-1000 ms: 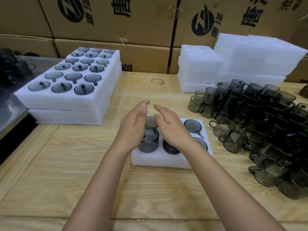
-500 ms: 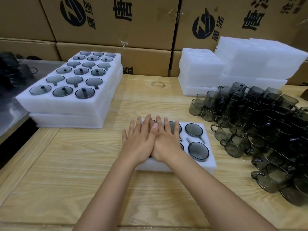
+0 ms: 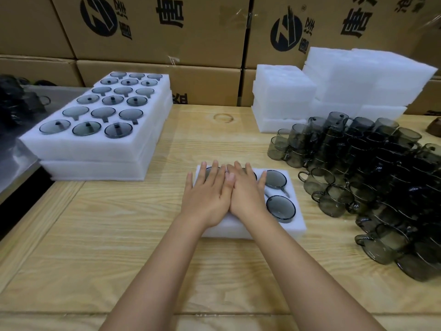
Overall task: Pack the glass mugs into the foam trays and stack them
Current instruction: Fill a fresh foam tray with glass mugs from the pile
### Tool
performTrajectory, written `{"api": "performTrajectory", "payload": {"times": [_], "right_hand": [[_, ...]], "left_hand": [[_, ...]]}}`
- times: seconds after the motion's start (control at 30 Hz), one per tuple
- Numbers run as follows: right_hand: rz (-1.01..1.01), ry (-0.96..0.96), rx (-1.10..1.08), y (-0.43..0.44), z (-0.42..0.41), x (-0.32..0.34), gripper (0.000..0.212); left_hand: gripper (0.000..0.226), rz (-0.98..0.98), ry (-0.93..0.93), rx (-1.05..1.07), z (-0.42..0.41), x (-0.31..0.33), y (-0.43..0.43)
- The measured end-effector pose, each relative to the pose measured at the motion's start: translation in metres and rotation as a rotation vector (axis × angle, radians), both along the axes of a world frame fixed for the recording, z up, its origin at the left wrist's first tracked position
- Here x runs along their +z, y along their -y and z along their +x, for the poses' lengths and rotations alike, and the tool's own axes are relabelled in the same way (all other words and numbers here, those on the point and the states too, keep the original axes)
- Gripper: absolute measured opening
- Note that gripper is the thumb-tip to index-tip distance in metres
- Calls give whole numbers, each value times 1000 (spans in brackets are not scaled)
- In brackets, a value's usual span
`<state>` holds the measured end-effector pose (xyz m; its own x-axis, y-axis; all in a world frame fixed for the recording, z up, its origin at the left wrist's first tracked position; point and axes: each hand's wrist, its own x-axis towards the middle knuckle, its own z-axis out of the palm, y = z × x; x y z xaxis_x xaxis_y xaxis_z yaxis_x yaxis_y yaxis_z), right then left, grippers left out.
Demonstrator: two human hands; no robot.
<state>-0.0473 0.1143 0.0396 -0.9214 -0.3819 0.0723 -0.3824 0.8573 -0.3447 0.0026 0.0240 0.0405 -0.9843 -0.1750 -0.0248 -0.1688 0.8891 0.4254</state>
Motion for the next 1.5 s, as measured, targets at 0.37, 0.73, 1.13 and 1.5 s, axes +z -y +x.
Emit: {"api": "performTrajectory", "payload": {"times": [0.37,0.73,1.13,1.5], "right_hand": [[-943,474,-26,-47,9,30,37],[-375,-64,-156,-102,44,-20,44],[-696,-14,-160,-64,3,-22,42],[-707,-23,-257,-18,-21,-47,58]], "left_hand": [[109,-97,15,-16,0,2,-3],[81,-233,-131,30,15,6,-13],[67,-508,-409,-31,20,-40,-37],[55,-481,-212,230,-109,-49,27]]}}
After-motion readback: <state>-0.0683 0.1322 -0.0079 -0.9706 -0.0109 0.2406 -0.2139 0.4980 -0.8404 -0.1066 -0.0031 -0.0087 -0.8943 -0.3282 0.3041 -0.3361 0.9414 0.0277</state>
